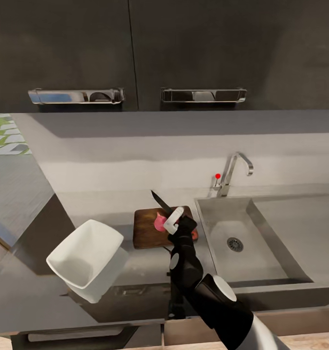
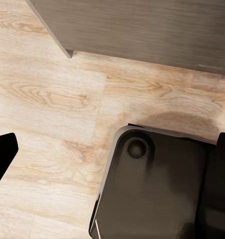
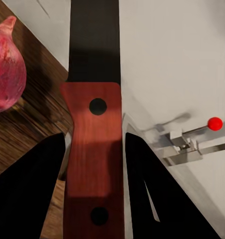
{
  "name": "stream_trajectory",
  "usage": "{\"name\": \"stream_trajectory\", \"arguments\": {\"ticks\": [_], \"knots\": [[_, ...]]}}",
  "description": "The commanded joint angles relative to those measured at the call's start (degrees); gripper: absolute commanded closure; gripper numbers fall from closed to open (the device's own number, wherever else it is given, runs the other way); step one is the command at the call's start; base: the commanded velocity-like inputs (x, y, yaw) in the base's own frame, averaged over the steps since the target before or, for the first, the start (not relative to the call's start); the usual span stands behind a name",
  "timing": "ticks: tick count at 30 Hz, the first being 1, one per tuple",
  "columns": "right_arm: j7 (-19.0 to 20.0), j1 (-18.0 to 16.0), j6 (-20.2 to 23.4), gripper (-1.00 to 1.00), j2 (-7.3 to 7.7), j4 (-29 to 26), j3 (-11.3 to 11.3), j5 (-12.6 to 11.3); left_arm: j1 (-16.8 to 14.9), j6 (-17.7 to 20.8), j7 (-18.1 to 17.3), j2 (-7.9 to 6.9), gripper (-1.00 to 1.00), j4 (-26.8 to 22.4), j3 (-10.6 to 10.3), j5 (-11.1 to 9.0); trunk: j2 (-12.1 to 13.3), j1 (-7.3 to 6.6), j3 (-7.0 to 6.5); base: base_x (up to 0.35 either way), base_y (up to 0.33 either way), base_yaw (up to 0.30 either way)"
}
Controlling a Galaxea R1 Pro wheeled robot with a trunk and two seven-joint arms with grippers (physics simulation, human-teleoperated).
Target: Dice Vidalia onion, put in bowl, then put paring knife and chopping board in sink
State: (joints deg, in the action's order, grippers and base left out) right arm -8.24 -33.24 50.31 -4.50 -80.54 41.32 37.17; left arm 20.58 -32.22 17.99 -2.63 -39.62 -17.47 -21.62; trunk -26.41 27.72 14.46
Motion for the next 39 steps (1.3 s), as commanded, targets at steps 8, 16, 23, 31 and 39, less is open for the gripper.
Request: {"name": "stream_trajectory", "arguments": {"ticks": [8, 16, 23, 31, 39], "knots": [[-0.88, -0.06, 0.35, 1.00, 0.01, 0.20, 0.33, -0.44, -0.01, -0.13, 0.56, -0.10, -1.00, -0.11, -0.46, -0.28, -0.10, 0.03, 0.09, 0.004, 0.000, 0.000], [-0.90, -0.07, 3.31, 1.00, 0.06, 0.23, 0.41, -0.39, -0.01, -0.13, 0.56, -0.10, -1.00, -0.11, -0.45, -0.29, -0.10, 0.03, 0.09, 0.000, 0.000, 0.000], [-0.90, -0.07, 5.35, 1.00, 0.09, 0.47, 0.80, -0.36, -0.01, -0.13, 0.56, -0.10, -1.00, -0.04, -0.44, -0.33, -0.10, 0.03, 0.09, 0.000, 0.000, 0.000], [-1.06, -0.07, 5.89, 1.00, 0.02, 1.99, 4.31, -0.42, -0.01, -0.13, 0.56, -0.10, -1.00, -0.02, -0.46, -0.33, -0.10, 0.03, 0.09, 0.000, 0.000, 0.000], [-1.08, -0.05, 5.93, 1.00, 0.01, 2.30, 4.86, -0.43, -0.01, -0.13, 0.54, -0.10, -1.00, -0.02, -0.45, -0.32, -0.10, 0.03, 0.09, 0.000, 0.000, 0.000]]}}
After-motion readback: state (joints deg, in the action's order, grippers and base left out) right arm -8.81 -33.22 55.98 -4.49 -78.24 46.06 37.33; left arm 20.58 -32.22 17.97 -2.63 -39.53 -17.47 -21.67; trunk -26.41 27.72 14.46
